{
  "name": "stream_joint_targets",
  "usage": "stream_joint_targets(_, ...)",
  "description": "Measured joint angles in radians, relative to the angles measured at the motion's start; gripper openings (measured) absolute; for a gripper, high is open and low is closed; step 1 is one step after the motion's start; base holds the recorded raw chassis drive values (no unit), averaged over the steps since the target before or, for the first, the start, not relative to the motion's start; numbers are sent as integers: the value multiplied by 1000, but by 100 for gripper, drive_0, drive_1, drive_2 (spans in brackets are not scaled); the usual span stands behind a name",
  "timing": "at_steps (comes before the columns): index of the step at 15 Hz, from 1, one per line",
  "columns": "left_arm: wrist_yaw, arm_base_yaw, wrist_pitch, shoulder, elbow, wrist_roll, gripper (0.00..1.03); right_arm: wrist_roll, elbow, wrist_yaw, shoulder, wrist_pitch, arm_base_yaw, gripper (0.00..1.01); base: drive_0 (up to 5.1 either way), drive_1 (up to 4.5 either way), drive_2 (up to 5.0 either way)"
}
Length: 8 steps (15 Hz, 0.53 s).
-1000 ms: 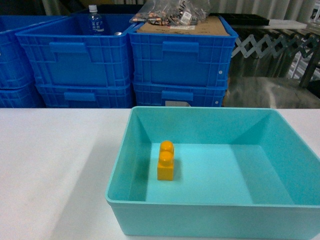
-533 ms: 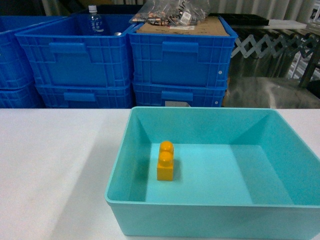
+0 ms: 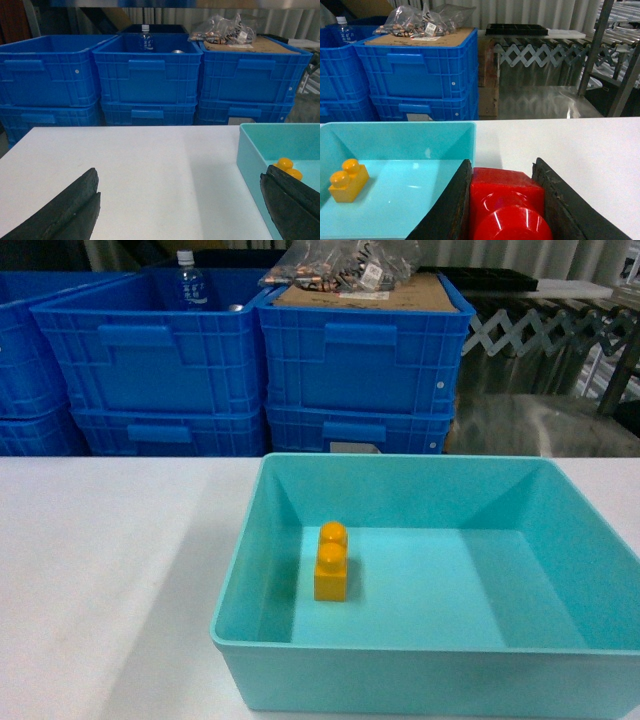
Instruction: Pick red block from blue box to shelf
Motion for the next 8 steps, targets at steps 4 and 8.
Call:
stream_joint_targets(4,0,0,0,0,0,0,98,0,0,0,-113,-102,0,29,0,0,0)
stream_joint_targets(8,0,0,0,0,0,0,98,0,0,0,-204,-196,0,29,0,0,0)
